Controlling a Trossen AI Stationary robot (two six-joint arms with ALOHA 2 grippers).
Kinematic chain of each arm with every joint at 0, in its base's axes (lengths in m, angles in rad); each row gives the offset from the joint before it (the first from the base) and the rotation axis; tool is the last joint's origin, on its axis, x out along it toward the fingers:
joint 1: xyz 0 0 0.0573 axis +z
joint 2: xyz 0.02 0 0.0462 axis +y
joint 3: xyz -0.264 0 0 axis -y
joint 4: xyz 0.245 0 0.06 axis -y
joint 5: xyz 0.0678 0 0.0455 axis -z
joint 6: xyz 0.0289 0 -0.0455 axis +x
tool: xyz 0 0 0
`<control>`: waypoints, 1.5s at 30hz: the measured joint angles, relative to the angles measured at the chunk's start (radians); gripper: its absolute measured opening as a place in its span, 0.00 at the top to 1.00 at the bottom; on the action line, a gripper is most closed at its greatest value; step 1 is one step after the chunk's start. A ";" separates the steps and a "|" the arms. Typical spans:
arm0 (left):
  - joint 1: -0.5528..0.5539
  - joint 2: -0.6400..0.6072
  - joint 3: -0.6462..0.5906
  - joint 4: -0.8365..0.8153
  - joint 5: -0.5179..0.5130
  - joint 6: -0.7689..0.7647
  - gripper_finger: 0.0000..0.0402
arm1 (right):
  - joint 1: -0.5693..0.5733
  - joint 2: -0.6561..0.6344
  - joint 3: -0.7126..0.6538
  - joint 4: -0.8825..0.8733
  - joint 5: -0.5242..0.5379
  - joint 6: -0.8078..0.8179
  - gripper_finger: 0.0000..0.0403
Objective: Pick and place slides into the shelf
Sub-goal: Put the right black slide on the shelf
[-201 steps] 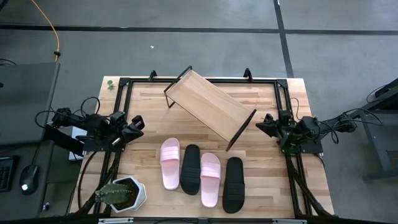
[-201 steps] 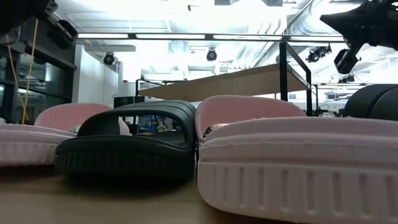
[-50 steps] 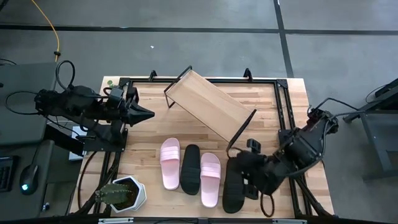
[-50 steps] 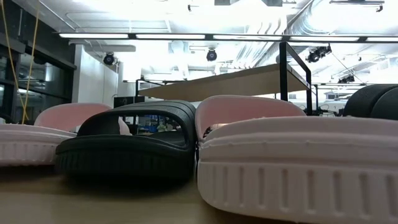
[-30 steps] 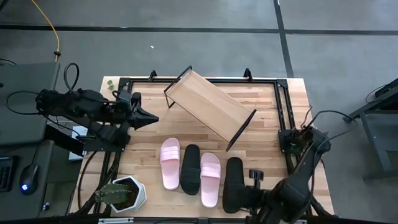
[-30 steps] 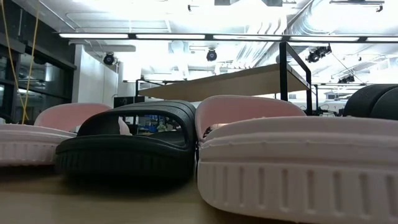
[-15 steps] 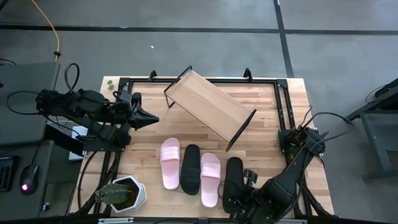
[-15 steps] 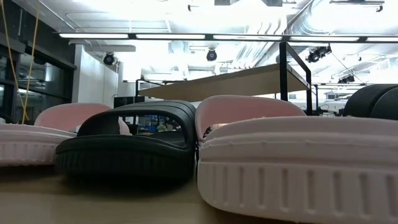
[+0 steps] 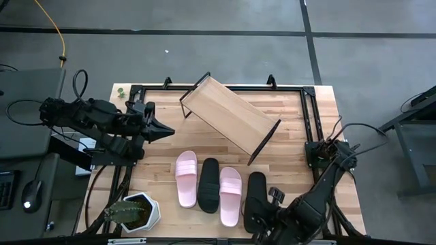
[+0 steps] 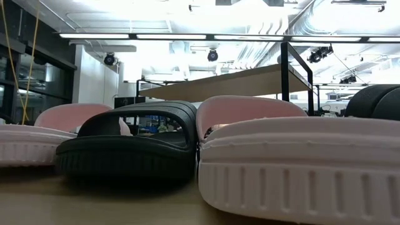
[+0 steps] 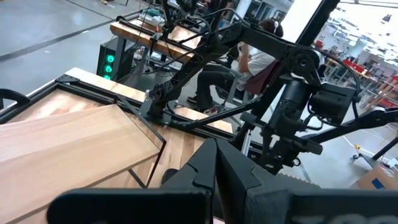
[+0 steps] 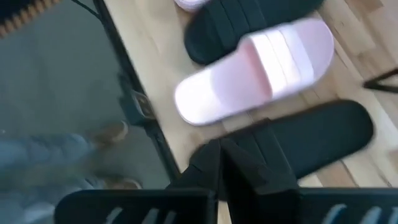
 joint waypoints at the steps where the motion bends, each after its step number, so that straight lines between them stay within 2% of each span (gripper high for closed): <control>1: 0.000 0.002 0.000 -0.001 0.000 0.000 1.00 | -0.005 0.001 0.000 -0.023 -0.019 0.000 0.96; 8: 0.000 0.016 0.000 -0.020 0.001 0.000 1.00 | -0.050 0.001 0.000 -0.179 -0.121 -0.024 0.79; 19: 0.000 0.028 0.000 -0.019 0.003 0.000 1.00 | -0.156 -0.019 0.000 -0.209 -0.252 -0.251 0.57; 23: 0.000 0.030 0.000 -0.020 0.003 0.001 1.00 | -0.196 -0.040 0.000 -0.219 -0.259 -0.332 0.52; 34: 0.000 0.029 0.000 -0.057 0.019 0.009 1.00 | -0.298 -0.188 0.000 -0.219 -0.249 -0.448 0.50; 45: 0.000 0.029 0.000 -0.093 0.020 0.009 1.00 | -0.294 -0.345 0.000 -0.219 -0.104 -0.430 0.50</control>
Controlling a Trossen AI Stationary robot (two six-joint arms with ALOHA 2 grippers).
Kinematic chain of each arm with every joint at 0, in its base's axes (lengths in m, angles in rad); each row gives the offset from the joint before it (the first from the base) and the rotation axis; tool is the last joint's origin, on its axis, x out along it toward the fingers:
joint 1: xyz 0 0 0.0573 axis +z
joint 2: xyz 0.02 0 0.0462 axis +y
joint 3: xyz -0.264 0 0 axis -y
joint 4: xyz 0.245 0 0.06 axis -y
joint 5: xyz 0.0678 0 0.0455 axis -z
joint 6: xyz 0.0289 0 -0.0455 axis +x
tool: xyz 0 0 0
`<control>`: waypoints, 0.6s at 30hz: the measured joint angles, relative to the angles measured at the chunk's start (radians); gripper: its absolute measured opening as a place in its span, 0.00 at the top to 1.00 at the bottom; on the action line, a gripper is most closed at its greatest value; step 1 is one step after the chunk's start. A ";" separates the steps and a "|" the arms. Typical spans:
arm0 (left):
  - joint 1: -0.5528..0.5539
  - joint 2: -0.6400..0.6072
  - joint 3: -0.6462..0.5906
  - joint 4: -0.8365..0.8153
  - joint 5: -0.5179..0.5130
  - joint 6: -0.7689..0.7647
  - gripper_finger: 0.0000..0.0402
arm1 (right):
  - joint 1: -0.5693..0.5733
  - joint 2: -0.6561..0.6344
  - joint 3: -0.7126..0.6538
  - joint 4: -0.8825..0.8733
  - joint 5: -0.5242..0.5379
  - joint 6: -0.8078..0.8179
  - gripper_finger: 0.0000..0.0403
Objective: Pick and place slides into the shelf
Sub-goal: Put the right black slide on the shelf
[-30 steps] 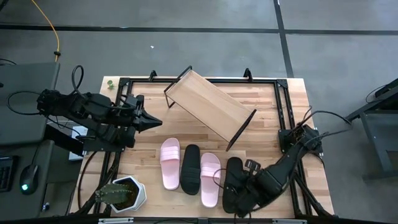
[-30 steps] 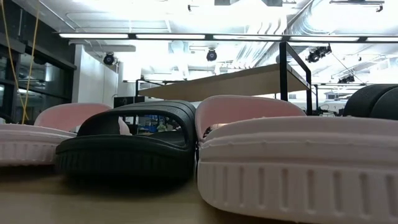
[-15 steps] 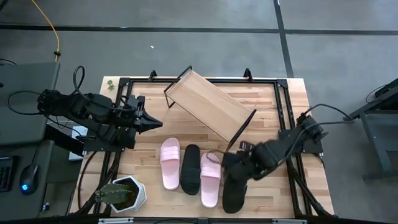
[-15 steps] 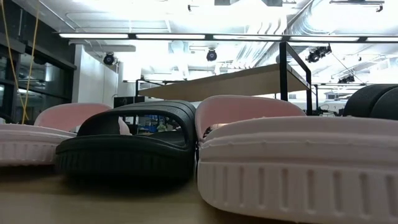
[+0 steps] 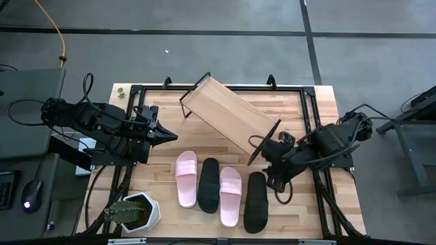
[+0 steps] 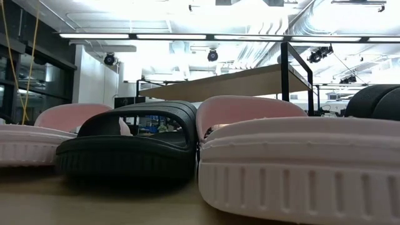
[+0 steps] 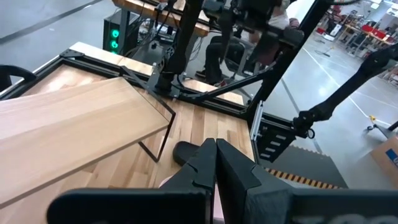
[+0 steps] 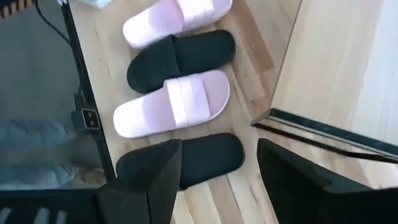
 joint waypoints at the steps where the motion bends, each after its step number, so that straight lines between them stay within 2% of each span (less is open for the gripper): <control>1: 0.000 0.000 0.000 0.000 0.000 0.000 1.00 | 0.000 -0.006 0.000 0.000 0.006 -0.003 0.50; 3: 0.000 0.000 0.000 -0.001 0.001 0.000 1.00 | 0.000 -0.029 -0.036 0.008 0.025 -0.005 0.50; 5: 0.000 0.000 0.000 0.000 0.001 0.000 1.00 | 0.006 -0.075 -0.128 0.003 0.033 0.031 0.50; 8: 0.000 0.000 0.000 0.000 0.001 0.000 1.00 | 0.034 -0.184 -0.373 0.085 0.029 0.130 0.50; 13: 0.000 0.000 0.000 0.000 0.001 0.000 1.00 | 0.101 -0.432 -0.855 0.626 0.042 0.296 0.50; 18: 0.000 0.000 0.000 0.000 0.001 0.000 1.00 | 0.130 -0.575 -1.220 1.213 0.054 0.414 0.50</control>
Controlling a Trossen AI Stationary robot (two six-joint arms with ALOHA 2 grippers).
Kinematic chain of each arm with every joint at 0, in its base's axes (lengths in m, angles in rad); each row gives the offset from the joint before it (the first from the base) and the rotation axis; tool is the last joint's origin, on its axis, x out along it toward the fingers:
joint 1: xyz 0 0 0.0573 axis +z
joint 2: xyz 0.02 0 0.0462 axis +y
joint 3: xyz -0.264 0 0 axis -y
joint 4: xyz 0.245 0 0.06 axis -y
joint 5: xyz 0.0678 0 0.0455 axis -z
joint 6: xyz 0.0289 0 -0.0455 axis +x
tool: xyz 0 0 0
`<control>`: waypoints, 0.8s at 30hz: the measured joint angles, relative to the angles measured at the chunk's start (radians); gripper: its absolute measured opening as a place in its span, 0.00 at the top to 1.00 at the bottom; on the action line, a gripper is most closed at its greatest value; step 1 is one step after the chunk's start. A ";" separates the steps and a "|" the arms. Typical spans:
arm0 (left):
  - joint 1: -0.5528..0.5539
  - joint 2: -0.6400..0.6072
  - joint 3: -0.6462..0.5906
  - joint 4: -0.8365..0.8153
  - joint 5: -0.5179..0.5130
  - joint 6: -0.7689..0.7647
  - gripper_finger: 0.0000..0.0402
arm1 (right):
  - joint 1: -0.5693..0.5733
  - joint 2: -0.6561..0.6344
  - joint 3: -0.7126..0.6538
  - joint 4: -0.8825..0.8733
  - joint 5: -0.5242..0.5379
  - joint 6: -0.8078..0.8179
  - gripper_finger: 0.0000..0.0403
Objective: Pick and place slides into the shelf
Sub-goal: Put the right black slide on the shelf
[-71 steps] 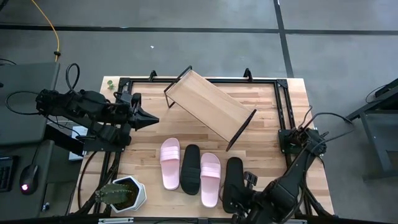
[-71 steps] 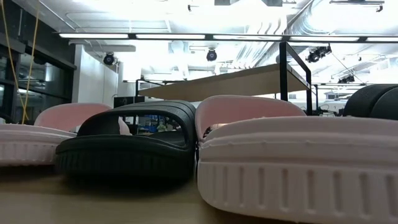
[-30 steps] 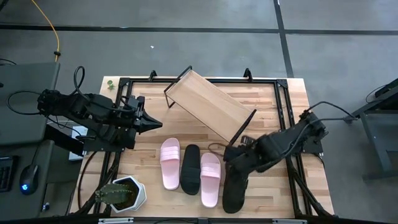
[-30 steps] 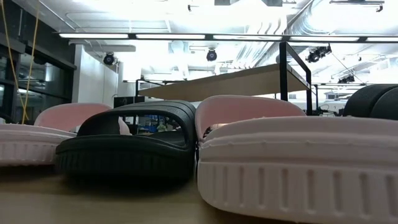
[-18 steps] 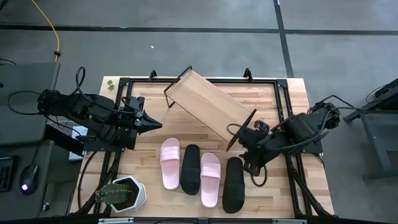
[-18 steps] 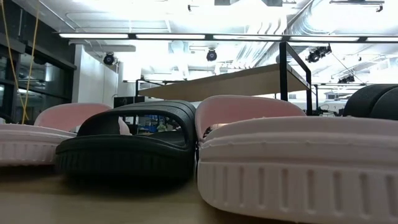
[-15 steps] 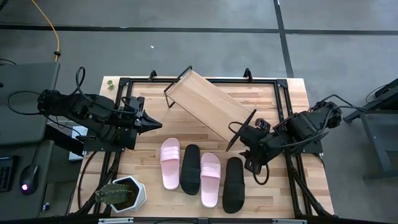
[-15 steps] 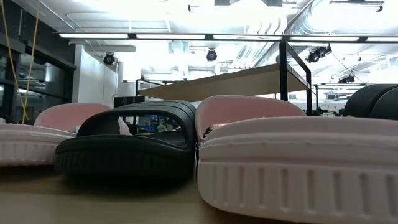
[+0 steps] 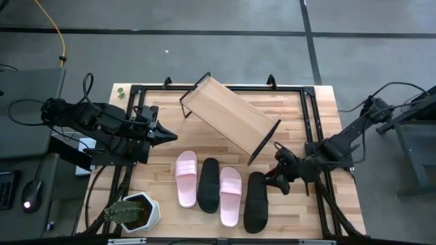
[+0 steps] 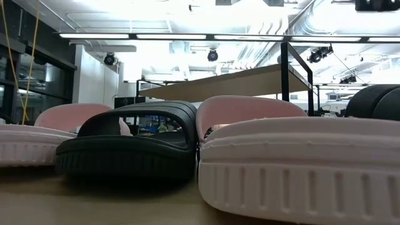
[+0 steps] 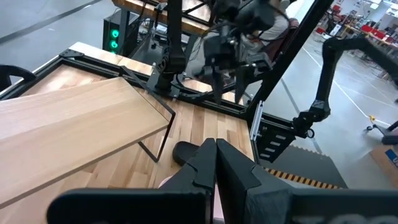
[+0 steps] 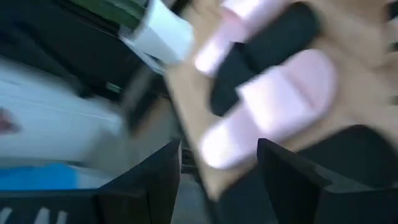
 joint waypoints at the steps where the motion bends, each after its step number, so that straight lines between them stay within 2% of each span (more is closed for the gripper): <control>1: 0.000 0.000 0.000 0.000 0.000 0.000 1.00 | 0.001 -0.013 -0.056 0.087 0.001 0.017 0.50; 6: 0.000 0.000 0.000 0.000 0.000 0.000 1.00 | 0.001 -0.021 -0.273 0.397 -0.011 0.071 0.50; 11: 0.000 0.000 0.000 0.000 0.000 0.000 1.00 | 0.001 -0.020 -0.387 0.539 -0.018 0.153 0.50; 18: 0.000 0.000 0.000 0.001 -0.001 0.000 1.00 | 0.001 -0.020 -0.406 0.540 -0.072 0.133 0.50; 24: 0.000 0.000 0.000 0.000 -0.001 0.000 1.00 | 0.001 -0.020 -0.406 0.470 -0.114 0.155 0.50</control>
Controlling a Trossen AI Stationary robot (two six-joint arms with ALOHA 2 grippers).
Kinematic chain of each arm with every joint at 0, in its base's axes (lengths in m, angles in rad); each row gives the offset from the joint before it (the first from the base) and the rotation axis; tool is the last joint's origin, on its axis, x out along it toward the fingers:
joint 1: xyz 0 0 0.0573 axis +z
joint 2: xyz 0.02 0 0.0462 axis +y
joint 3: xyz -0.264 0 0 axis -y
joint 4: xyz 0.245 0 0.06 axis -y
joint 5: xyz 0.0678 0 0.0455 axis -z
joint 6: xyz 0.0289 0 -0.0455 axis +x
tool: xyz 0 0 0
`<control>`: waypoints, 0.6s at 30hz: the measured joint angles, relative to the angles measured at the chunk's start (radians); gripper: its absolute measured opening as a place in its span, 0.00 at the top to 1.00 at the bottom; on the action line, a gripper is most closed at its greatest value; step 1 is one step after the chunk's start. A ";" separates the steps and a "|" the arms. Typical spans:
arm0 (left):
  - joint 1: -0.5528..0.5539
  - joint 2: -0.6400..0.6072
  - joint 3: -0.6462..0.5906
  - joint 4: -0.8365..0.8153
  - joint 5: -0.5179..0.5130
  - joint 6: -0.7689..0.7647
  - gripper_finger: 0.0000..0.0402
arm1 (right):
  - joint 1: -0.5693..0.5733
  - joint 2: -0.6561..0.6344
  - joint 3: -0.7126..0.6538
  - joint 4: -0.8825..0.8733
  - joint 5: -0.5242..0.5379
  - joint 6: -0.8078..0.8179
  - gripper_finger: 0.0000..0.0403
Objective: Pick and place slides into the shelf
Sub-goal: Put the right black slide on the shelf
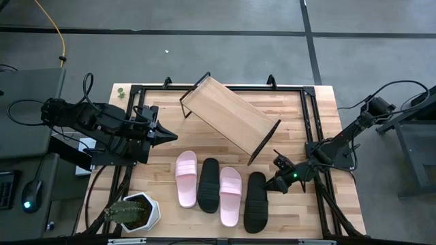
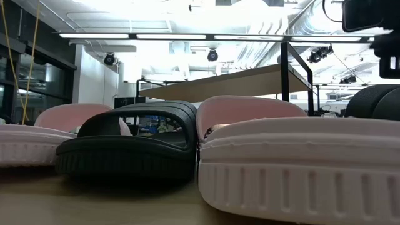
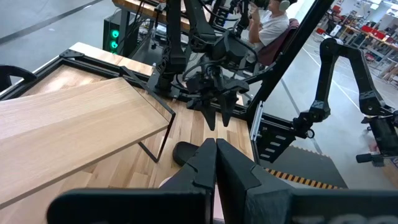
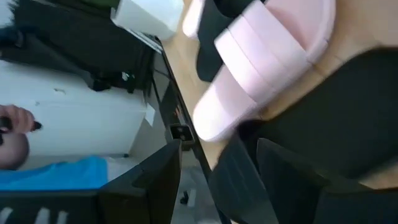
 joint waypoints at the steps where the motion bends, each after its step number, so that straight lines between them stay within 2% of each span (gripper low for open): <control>1: 0.000 0.000 0.000 0.000 -0.001 0.000 1.00 | 0.000 0.000 0.000 -0.009 -0.002 0.001 0.50; 11: 0.000 0.000 0.000 -0.001 -0.004 0.000 1.00 | 0.000 0.029 0.000 -0.055 -0.024 0.000 0.50; 18: 0.000 0.000 0.000 -0.003 -0.004 0.000 1.00 | 0.000 0.187 -0.001 0.136 -0.046 -0.010 0.50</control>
